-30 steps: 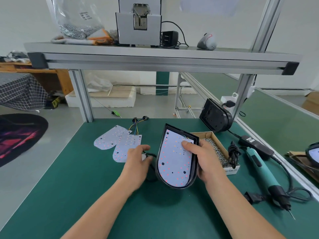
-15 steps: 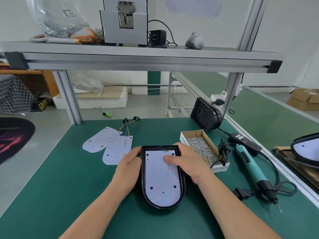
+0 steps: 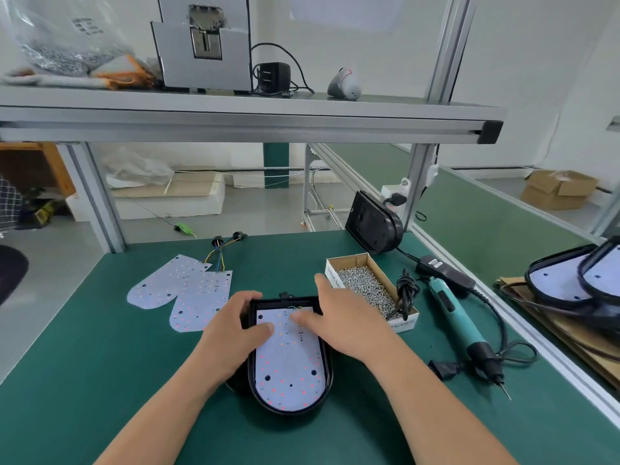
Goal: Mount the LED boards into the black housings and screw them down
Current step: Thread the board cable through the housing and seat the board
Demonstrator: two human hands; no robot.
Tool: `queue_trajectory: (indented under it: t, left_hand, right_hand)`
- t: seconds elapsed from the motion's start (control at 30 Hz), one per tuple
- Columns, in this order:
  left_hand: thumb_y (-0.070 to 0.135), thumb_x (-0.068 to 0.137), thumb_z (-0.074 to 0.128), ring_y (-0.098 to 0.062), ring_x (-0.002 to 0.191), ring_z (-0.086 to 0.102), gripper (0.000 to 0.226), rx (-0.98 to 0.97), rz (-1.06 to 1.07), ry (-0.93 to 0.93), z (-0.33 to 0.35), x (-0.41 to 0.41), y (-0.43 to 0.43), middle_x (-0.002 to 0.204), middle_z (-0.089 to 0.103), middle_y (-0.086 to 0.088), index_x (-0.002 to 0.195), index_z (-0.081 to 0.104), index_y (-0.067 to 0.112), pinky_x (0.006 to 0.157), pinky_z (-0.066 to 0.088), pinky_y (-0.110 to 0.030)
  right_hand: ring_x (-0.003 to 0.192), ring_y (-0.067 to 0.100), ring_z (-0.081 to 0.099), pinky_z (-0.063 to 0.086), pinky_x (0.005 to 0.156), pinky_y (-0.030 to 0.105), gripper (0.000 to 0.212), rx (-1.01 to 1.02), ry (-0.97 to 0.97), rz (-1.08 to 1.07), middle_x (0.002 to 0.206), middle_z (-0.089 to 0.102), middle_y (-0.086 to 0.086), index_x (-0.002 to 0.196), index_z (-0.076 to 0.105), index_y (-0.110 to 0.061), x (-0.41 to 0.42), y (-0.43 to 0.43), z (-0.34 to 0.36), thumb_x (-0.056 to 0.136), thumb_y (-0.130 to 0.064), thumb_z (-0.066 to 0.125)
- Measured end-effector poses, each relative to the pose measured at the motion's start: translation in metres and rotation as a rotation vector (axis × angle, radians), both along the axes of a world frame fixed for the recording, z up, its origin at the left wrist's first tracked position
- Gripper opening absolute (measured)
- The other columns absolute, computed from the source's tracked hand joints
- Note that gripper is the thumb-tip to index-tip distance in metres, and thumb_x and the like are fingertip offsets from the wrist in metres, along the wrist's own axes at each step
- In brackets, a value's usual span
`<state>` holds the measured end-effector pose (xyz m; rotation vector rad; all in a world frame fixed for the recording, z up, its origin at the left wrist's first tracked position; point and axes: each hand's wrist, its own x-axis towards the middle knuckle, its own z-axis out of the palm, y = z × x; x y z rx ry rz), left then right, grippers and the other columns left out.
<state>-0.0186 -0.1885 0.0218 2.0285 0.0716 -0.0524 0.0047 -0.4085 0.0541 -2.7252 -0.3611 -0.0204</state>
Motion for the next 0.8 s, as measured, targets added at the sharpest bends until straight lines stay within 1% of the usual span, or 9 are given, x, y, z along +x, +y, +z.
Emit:
queue_trajectory:
  t: [0.1, 0.17, 0.23, 0.4, 0.47, 0.53, 0.63, 0.73, 0.8]
  left_hand:
    - [0.043, 0.07, 0.074, -0.003, 0.091, 0.07, 0.06, -0.023, 0.006, -0.008, -0.004, -0.002, 0.001, 0.1, 0.073, 0.02, 0.128, 0.059, 0.041, 0.088, 0.056, -0.034]
    - [0.044, 0.071, 0.074, -0.002, 0.094, 0.07, 0.058, -0.051, 0.016, -0.021, -0.006, -0.004, 0.004, 0.103, 0.072, 0.026, 0.127, 0.06, 0.045, 0.094, 0.057, -0.038]
    - [0.047, 0.073, 0.076, -0.004, 0.101, 0.071, 0.057, -0.086, 0.033, -0.02, -0.007, -0.005, 0.005, 0.108, 0.072, 0.025, 0.127, 0.06, 0.049, 0.099, 0.057, -0.041]
    - [0.051, 0.075, 0.076, -0.006, 0.117, 0.067, 0.072, -0.143, 0.043, -0.035, -0.004, -0.008, 0.003, 0.127, 0.069, 0.015, 0.143, 0.056, 0.045, 0.11, 0.051, -0.042]
    - [0.05, 0.076, 0.076, -0.001, 0.117, 0.065, 0.073, -0.159, 0.043, -0.048, -0.003, -0.008, 0.002, 0.128, 0.068, 0.014, 0.145, 0.055, 0.043, 0.109, 0.05, -0.038]
    - [0.044, 0.084, 0.081, 0.014, 0.109, 0.061, 0.068, -0.166, 0.042, -0.069, -0.004, -0.008, 0.002, 0.126, 0.066, 0.016, 0.146, 0.056, 0.04, 0.102, 0.048, -0.027]
    - [0.03, 0.096, 0.079, 0.024, 0.103, 0.057, 0.059, -0.155, 0.043, -0.086, -0.007, -0.006, 0.001, 0.121, 0.064, 0.022, 0.149, 0.054, 0.034, 0.092, 0.044, -0.016]
    - [0.031, 0.097, 0.076, 0.024, 0.102, 0.057, 0.058, -0.124, 0.05, -0.084, -0.005, -0.007, -0.001, 0.118, 0.064, 0.024, 0.15, 0.052, 0.032, 0.09, 0.043, -0.013]
    - [0.039, 0.095, 0.078, 0.018, 0.106, 0.059, 0.063, -0.119, 0.052, -0.094, -0.003, -0.008, -0.001, 0.12, 0.067, 0.02, 0.152, 0.052, 0.03, 0.097, 0.044, -0.021]
  right_hand:
    - [0.101, 0.024, 0.062, 0.051, 0.082, 0.041, 0.052, 0.059, -0.087, -0.042, 0.094, 0.068, -0.004, 0.121, 0.061, -0.025, -0.004, -0.015, 0.018, 0.096, -0.069, 0.048]
    - [0.09, 0.014, 0.062, 0.053, 0.079, 0.035, 0.038, 0.167, -0.131, -0.105, 0.086, 0.069, -0.009, 0.095, 0.066, -0.03, -0.003, -0.031, 0.031, 0.094, -0.065, 0.05]
    - [0.077, 0.004, 0.062, 0.052, 0.071, 0.032, 0.032, 0.226, -0.181, -0.153, 0.081, 0.068, -0.012, 0.087, 0.065, -0.031, -0.003, -0.051, 0.041, 0.095, -0.06, 0.053]
    - [0.076, -0.004, 0.058, 0.043, 0.063, 0.026, 0.019, 0.124, -0.304, -0.301, 0.087, 0.067, -0.017, 0.091, 0.066, -0.037, -0.008, -0.117, 0.042, 0.098, -0.052, 0.056]
    - [0.08, 0.006, 0.059, 0.042, 0.065, 0.03, 0.02, 0.025, -0.274, -0.406, 0.1, 0.064, -0.009, 0.099, 0.067, -0.034, -0.011, -0.148, 0.031, 0.097, -0.051, 0.057]
    - [0.089, 0.02, 0.06, 0.044, 0.072, 0.036, 0.036, -0.094, -0.162, -0.5, 0.112, 0.058, -0.001, 0.119, 0.065, -0.028, -0.015, -0.175, 0.017, 0.097, -0.056, 0.057]
    - [0.095, 0.021, 0.056, 0.045, 0.074, 0.038, 0.061, -0.207, -0.001, -0.542, 0.116, 0.056, -0.003, 0.136, 0.054, -0.026, -0.023, -0.197, -0.001, 0.094, -0.07, 0.054]
    - [0.091, 0.017, 0.058, 0.044, 0.07, 0.036, 0.057, -0.21, 0.083, -0.532, 0.103, 0.057, -0.011, 0.13, 0.047, -0.036, -0.026, -0.201, -0.005, 0.089, -0.075, 0.059]
    - [0.085, 0.015, 0.06, 0.048, 0.07, 0.035, 0.043, -0.15, 0.1, -0.542, 0.094, 0.061, -0.012, 0.112, 0.05, -0.036, -0.025, -0.202, -0.005, 0.088, -0.067, 0.066]
